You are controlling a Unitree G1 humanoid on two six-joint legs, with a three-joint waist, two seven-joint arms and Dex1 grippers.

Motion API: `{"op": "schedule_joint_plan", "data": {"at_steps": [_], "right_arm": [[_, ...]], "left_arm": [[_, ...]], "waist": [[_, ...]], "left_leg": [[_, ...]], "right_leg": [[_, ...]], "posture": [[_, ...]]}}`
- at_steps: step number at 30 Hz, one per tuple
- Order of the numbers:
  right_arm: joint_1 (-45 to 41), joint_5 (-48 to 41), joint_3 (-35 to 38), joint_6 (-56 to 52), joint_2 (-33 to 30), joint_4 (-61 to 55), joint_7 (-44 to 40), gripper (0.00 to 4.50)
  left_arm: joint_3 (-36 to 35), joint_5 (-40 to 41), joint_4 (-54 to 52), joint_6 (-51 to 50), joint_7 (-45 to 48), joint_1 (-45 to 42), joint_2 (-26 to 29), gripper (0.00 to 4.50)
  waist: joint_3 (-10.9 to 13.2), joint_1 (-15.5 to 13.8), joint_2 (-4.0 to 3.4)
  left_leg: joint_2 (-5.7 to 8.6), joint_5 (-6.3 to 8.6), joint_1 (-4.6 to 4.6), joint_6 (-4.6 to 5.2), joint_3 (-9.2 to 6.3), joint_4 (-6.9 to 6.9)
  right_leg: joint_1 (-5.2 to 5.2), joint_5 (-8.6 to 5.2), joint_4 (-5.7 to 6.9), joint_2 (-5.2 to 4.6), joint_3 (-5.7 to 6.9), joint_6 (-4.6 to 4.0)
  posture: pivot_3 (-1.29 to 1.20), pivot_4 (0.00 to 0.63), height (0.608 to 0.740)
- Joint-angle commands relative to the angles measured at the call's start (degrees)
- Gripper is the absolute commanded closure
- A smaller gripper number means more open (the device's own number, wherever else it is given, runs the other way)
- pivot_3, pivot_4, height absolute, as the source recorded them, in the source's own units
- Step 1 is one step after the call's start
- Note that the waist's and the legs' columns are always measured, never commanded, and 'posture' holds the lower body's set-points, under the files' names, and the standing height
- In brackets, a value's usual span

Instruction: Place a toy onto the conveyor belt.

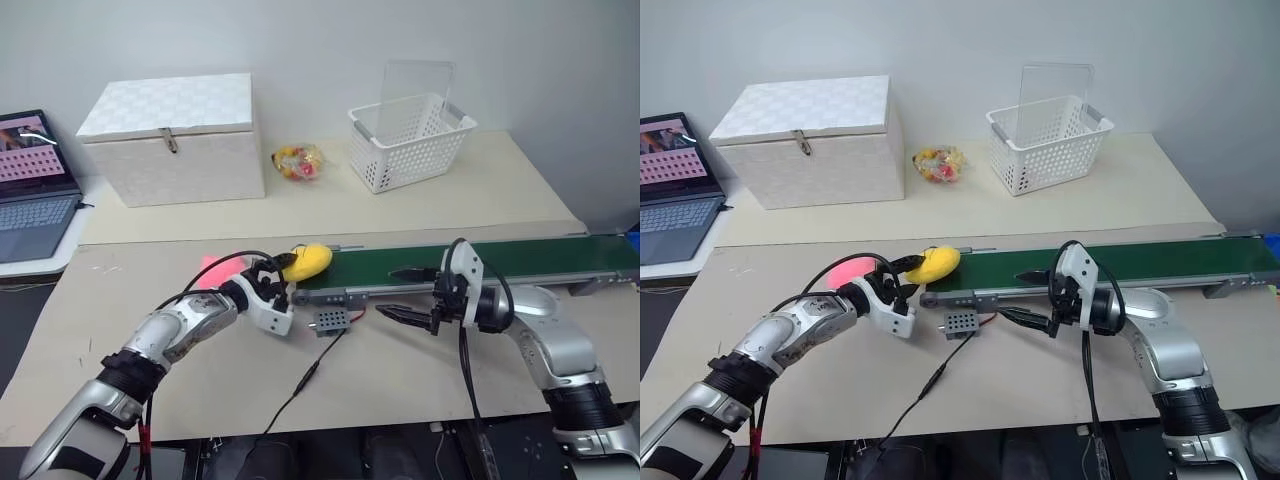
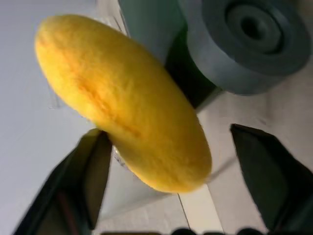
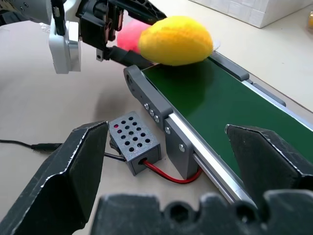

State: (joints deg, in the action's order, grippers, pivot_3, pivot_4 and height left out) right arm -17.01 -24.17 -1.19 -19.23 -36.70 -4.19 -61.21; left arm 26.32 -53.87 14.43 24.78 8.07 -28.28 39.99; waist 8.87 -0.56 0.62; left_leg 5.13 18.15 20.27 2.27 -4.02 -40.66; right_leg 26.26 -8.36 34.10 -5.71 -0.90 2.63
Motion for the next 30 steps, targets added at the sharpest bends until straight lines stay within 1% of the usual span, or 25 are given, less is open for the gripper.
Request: {"op": "schedule_joint_plan", "data": {"at_steps": [1, 9, 21, 24, 26, 28, 29, 30], "right_arm": [[-0.89, -1.94, 1.86, -0.25, 0.01, -1.6, -0.28, 0.0], [-2.11, -1.85, 1.01, 0.32, 0.36, 0.1, -0.72, 0.0], [-2.37, -1.42, 0.71, 0.42, 1.08, 0.42, -1.04, 0.0], [-2.29, -1.16, 0.65, 0.55, 1.1, 0.58, -0.9, 0.0], [-1.98, -1.22, 0.77, 0.45, 1.0, 0.17, -0.81, 0.0], [-1.59, -1.44, 1.1, 0.31, 0.7, -0.25, -0.85, 0.0], [-1.32, -1.59, 1.39, 0.18, 0.43, -0.51, -0.88, 0.0], [-1.13, -1.7, 1.61, 0.11, 0.24, -0.67, -0.92, 0.0]], "left_arm": [[-1.26, 1.82, -0.71, -0.46, 1.97, -0.47, 0.24, 0.3], [-4.01, 3.5, -4.88, -1.0, 3.62, 0.4, 2.26, 0.3], [-6.12, 4.29, -6.63, -0.81, 3.34, -2.23, 1.86, 0.3], [-7.34, 7.02, -7.21, -0.57, 4.79, -1.89, 1.78, 0.3], [-9.5, 13.49, -8.06, -1.43, 8.76, -0.96, 1.84, 0.3], [-12.48, 23.15, -9.65, -5.66, 15.46, 0.79, 1.08, 0.3], [-15.03, 35.18, -13.34, -13.15, 23.74, 3.0, 0.43, 0.3], [-16.81, 43.61, -16.16, -18.68, 29.6, 4.55, 0.02, 0.3]], "waist": [[0.0, 0.0, 0.0], [0.0, 0.0, 0.0], [0.0, 0.0, 0.0], [0.0, 0.09, 0.0], [0.0, 0.07, 0.0], [0.0, 0.16, 0.0], [0.0, 0.19, 0.0], [0.0, 0.46, -0.01]], "left_leg": [[0.0, 0.0, 0.0, 0.0, 0.0, 0.0], [0.0, 0.0, 0.0, 0.0, 0.0, -0.02], [0.0, 0.0, 0.01, 0.0, 0.0, -0.03], [0.0, 0.0, 0.01, 0.0, 0.0, -0.03], [0.0, 0.0, 0.01, 0.0, 0.0, -0.03], [0.0, 0.0, 0.01, 0.0, 0.0, -0.03], [-0.01, 0.0, 0.01, 0.0, 0.0, -0.03], [-0.01, 0.0, 0.01, 0.0, 0.0, -0.03]], "right_leg": [[0.0, 0.0, 0.0, 0.0, 0.0, 0.0], [0.0, 0.0, 0.0, 0.0, -0.01, 0.01], [0.01, 0.01, 0.0, 0.0, 0.0, 0.01], [0.01, 0.01, 0.0, 0.0, -0.01, 0.01], [0.01, 0.01, 0.0, 0.0, -0.01, 0.01], [0.02, 0.01, 0.0, 0.0, -0.01, 0.01], [0.02, 0.01, 0.03, -0.01, -0.02, 0.01], [0.02, 0.01, 0.0, 0.0, -0.01, 0.01]], "posture": [[0.0, 0.15, 0.728], [0.0, 0.15, 0.728], [0.0, 0.15, 0.728], [0.0, 0.15, 0.728], [0.0, 0.15, 0.728], [0.0, 0.15, 0.728], [0.0, 0.15, 0.728], [0.0, 0.15, 0.728]]}}
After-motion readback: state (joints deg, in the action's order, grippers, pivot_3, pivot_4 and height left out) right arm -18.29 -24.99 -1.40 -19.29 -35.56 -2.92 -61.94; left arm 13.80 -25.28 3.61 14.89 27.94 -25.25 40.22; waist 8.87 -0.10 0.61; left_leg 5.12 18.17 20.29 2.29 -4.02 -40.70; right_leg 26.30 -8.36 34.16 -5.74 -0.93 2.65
